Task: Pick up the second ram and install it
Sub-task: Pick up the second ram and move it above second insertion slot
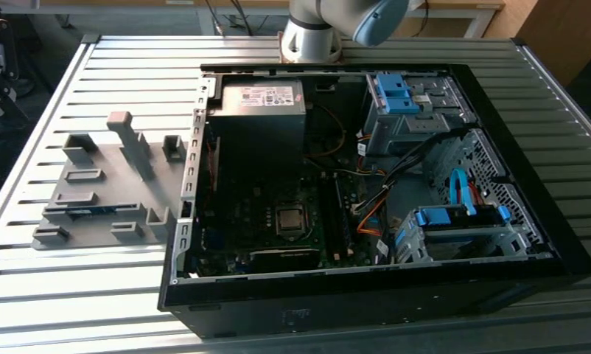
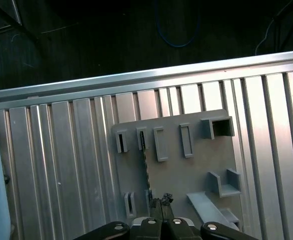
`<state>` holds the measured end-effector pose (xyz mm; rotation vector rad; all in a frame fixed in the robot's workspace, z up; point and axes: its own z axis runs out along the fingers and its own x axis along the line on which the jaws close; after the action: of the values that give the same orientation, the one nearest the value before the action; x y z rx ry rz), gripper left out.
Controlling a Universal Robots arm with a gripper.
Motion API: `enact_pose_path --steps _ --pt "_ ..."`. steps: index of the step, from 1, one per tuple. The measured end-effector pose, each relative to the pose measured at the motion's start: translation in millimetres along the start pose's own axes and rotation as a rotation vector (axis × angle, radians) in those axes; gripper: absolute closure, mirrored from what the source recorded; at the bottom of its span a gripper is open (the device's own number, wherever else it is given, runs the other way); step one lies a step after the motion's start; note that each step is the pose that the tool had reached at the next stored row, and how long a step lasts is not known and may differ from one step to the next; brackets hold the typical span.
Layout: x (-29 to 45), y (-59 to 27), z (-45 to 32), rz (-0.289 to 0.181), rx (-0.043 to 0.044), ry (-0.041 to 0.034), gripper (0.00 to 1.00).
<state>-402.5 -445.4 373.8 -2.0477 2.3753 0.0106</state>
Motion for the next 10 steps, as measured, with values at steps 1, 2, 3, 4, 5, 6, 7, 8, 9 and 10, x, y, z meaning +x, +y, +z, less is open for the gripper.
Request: enact_pose_path --steps 1,2,3,4,5,6,7,8,9,10 --pt "0.0 0.0 0.0 0.000 0.0000 0.0000 0.89" --pt "0.0 0.0 0.0 0.000 0.0000 0.0000 0.89" --pt "0.0 0.0 0.0 0.000 0.0000 0.0000 0.89" --pt "0.0 0.0 0.0 0.000 0.0000 0.0000 0.89" --pt "0.0 0.0 0.0 0.000 0.0000 0.0000 0.89" --pt "0.0 0.0 0.0 0.000 0.0001 0.0000 0.89" --pt "0.0 0.0 0.0 0.000 0.0000 0.0000 0.83" --pt "0.0 0.0 0.0 0.000 0.0000 0.0000 0.83" --pt "0.0 0.0 0.0 0.000 0.0000 0.0000 0.83" --pt "0.0 0.0 0.0 0.000 0.0000 0.0000 0.83"
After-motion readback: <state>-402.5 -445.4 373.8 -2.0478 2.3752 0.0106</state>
